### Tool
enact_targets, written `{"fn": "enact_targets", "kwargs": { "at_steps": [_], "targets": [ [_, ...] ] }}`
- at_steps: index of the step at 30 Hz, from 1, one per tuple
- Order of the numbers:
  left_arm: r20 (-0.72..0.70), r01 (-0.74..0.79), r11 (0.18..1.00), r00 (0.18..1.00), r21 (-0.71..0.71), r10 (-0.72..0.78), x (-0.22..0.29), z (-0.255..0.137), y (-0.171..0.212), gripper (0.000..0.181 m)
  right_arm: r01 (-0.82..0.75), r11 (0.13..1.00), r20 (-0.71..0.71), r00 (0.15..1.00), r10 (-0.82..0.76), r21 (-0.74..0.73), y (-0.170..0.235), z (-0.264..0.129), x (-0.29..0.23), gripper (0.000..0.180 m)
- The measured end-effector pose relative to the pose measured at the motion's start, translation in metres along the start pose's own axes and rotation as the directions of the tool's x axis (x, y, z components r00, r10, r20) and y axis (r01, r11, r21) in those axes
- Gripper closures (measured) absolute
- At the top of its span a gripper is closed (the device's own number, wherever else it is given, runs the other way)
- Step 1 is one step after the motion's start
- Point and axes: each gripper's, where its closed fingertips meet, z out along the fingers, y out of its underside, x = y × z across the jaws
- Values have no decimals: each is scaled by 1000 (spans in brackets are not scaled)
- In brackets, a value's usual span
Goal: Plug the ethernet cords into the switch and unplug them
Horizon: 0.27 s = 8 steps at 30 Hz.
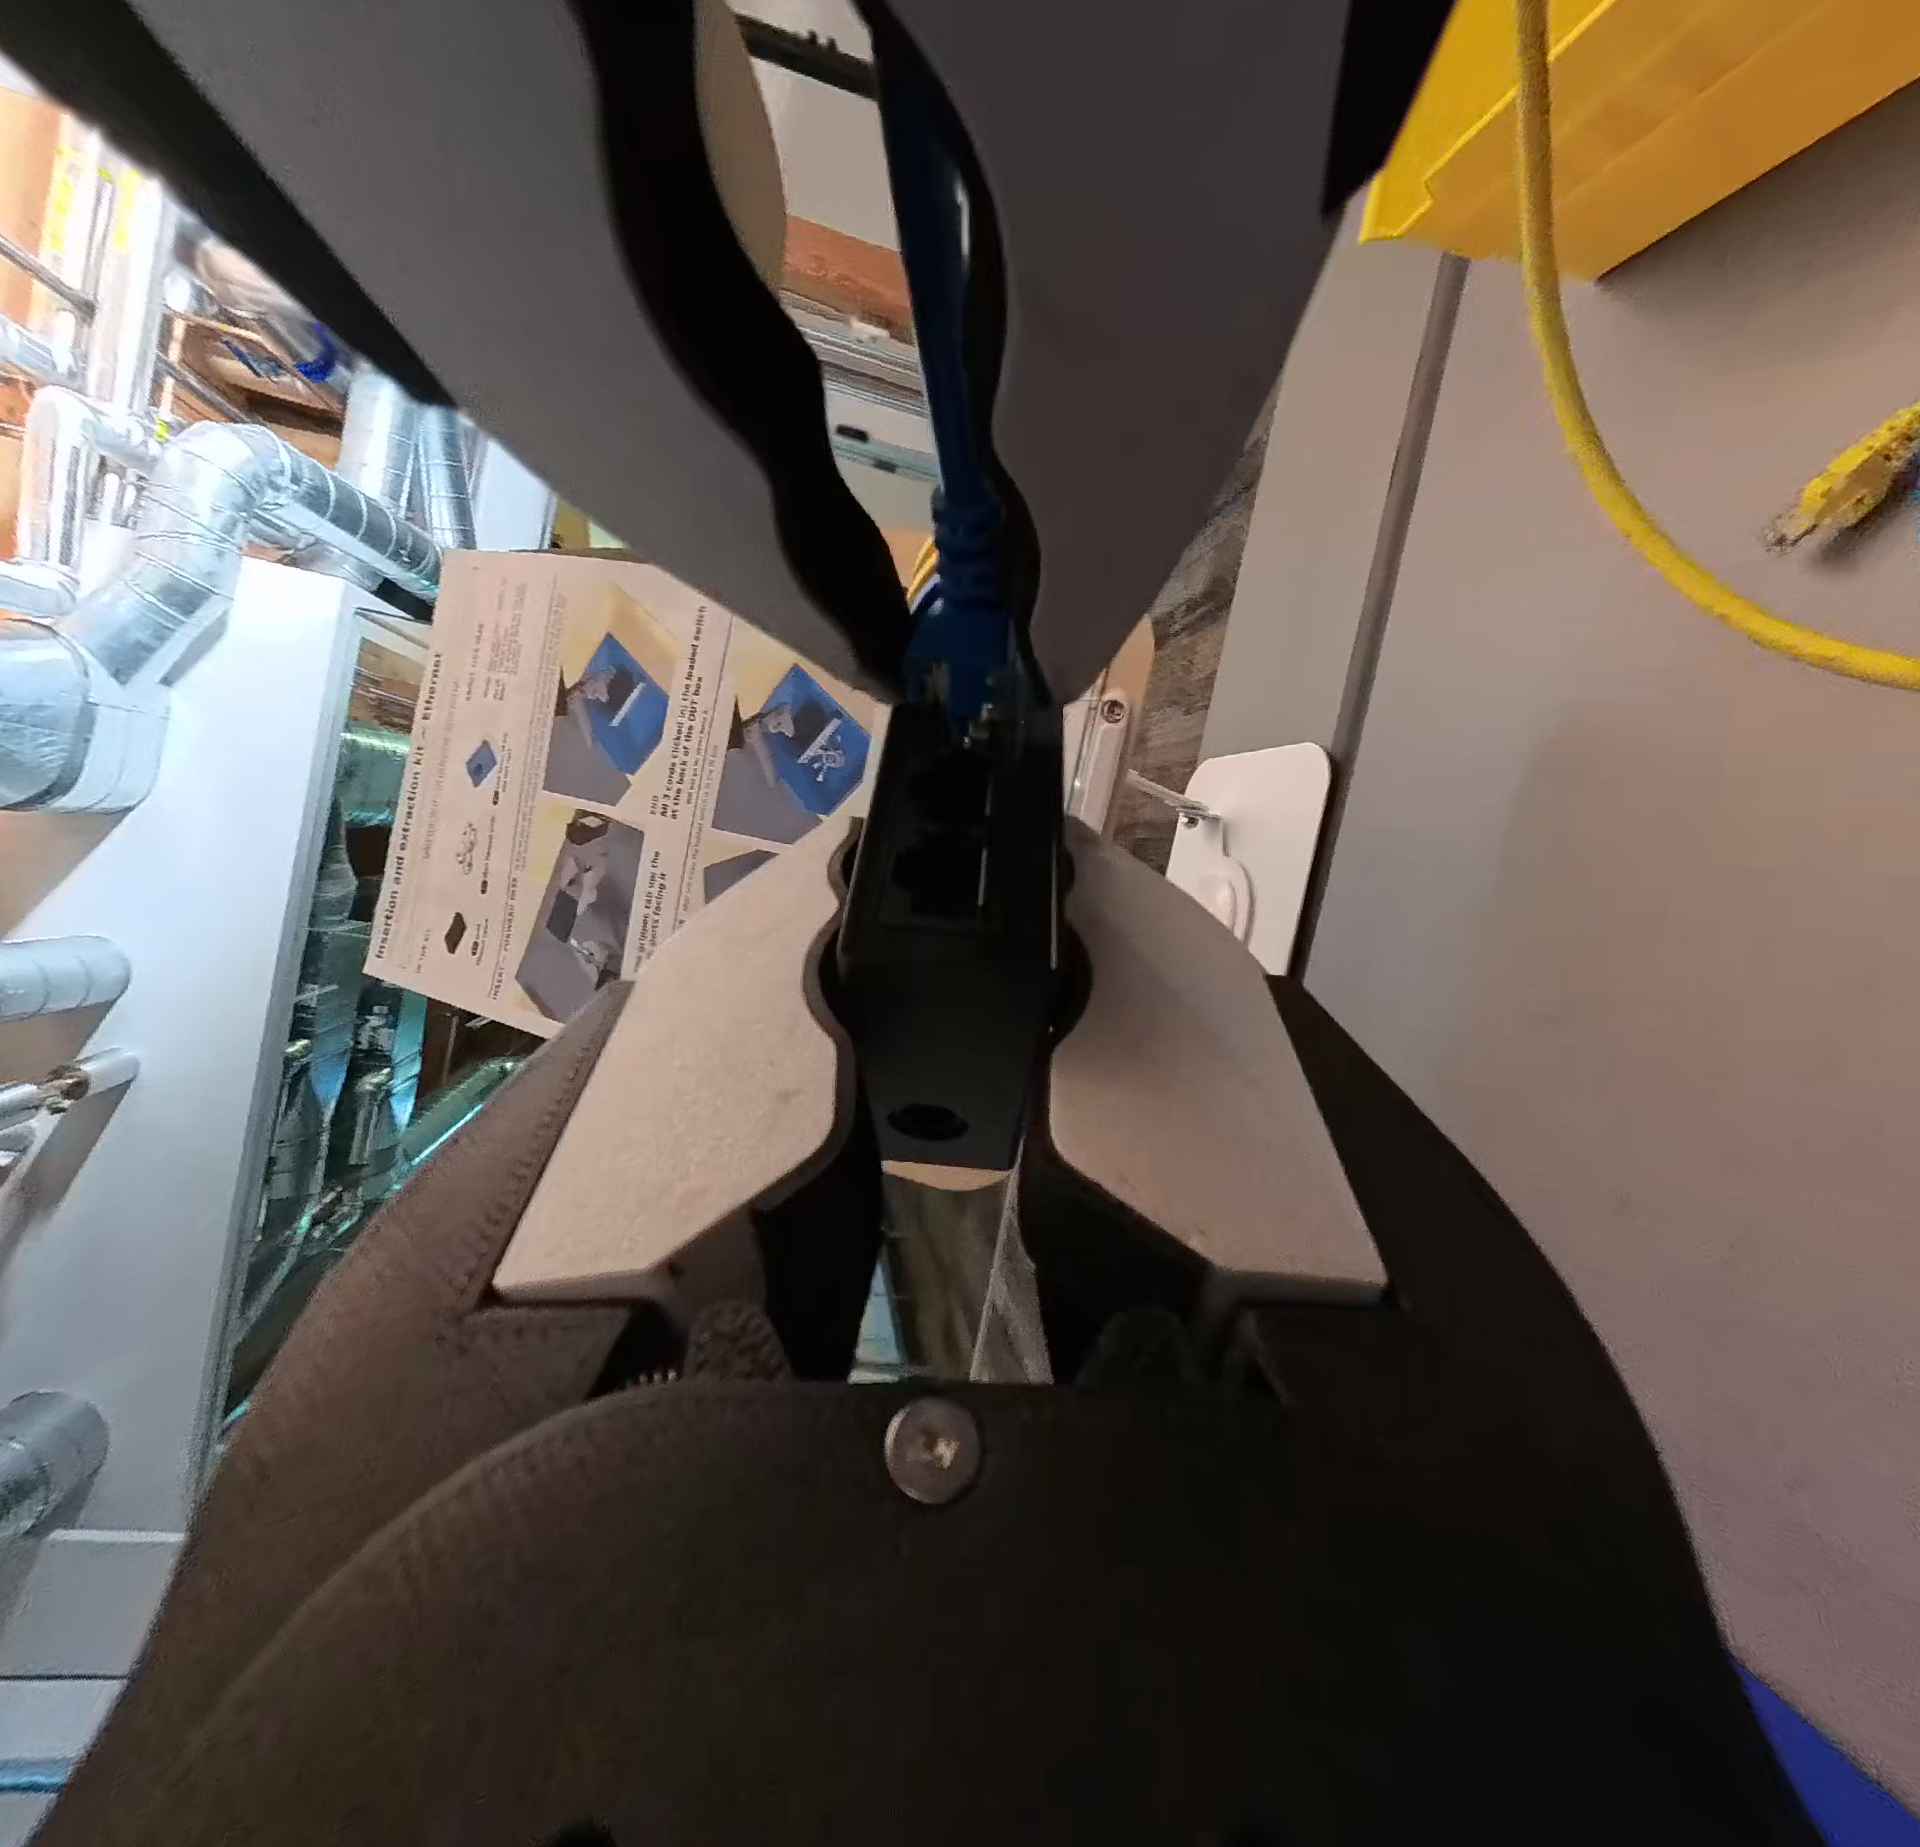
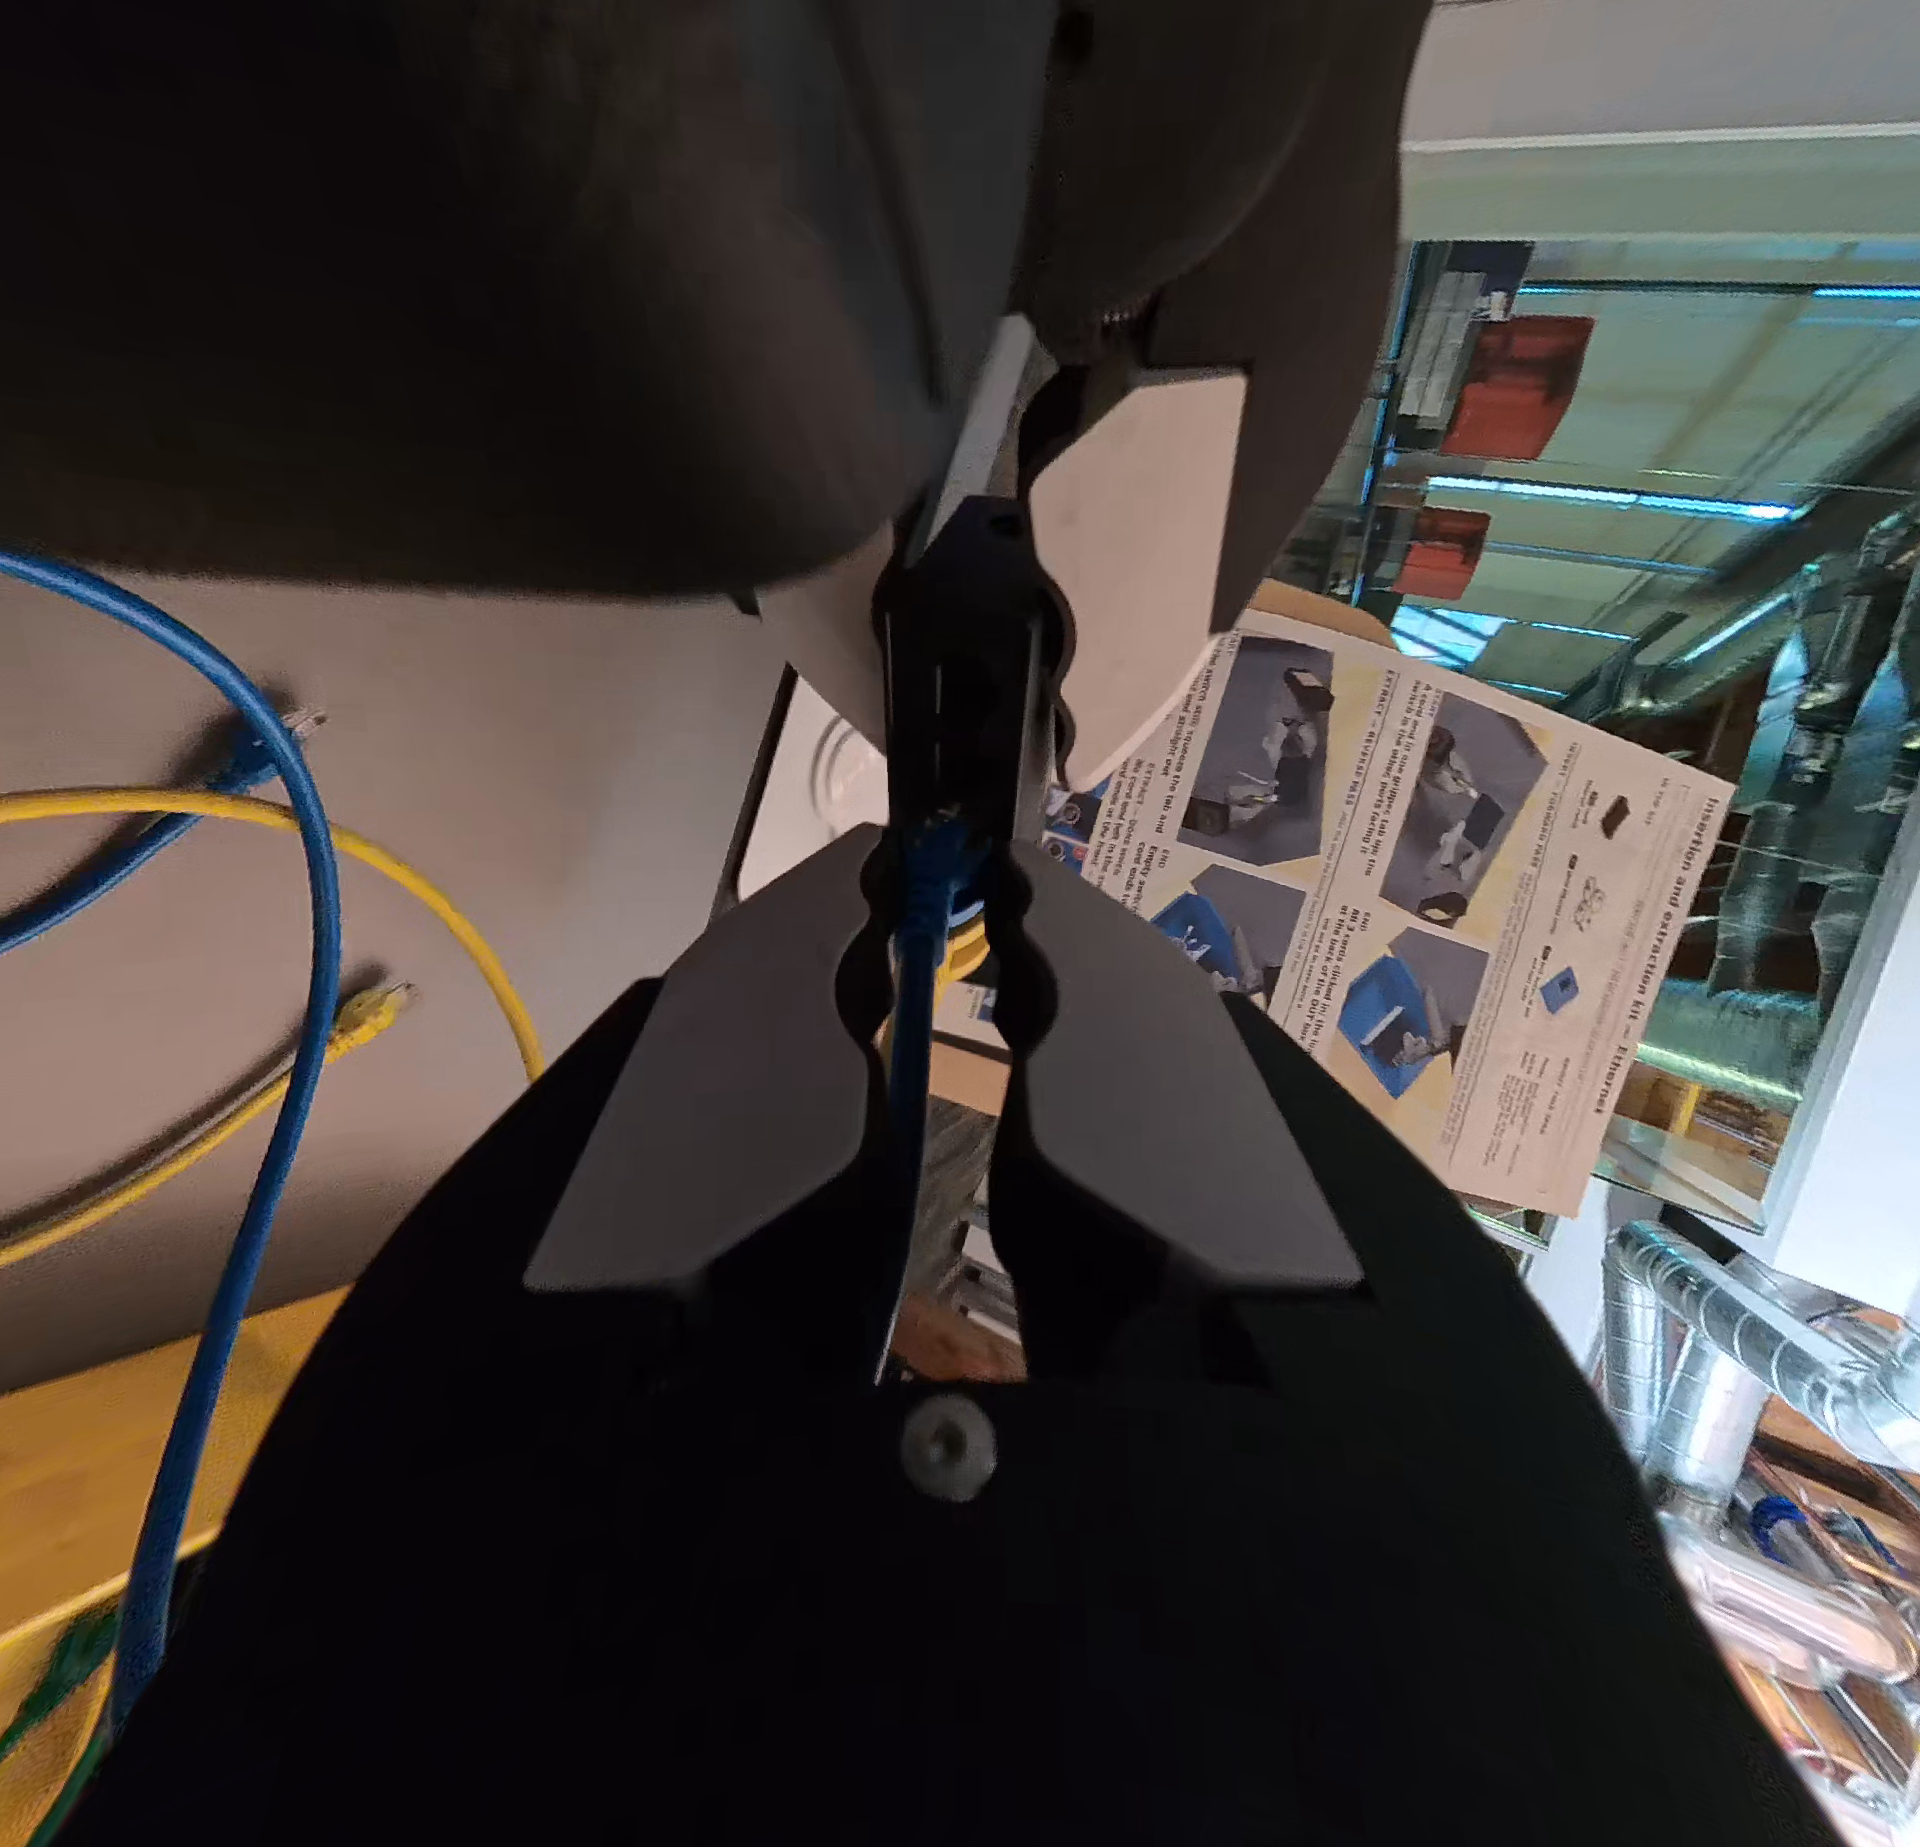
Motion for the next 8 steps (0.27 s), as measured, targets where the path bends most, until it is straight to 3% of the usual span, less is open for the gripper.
{"fn": "enact_targets", "kwargs": {
  "at_steps": [5, 8],
  "targets": [
    [28, -44, 999, 999, 4, 44, 1, 2, 0, 151, 39, 999, 93, 995, -38, -7, 1, -1, -6, 164],
    [-45, 16, 1000, 999, 4, -16, 7, 3, 2, 151, 39, 999, 135, 990, -37, -16, 2, 2, -7, 163]
  ]
}}
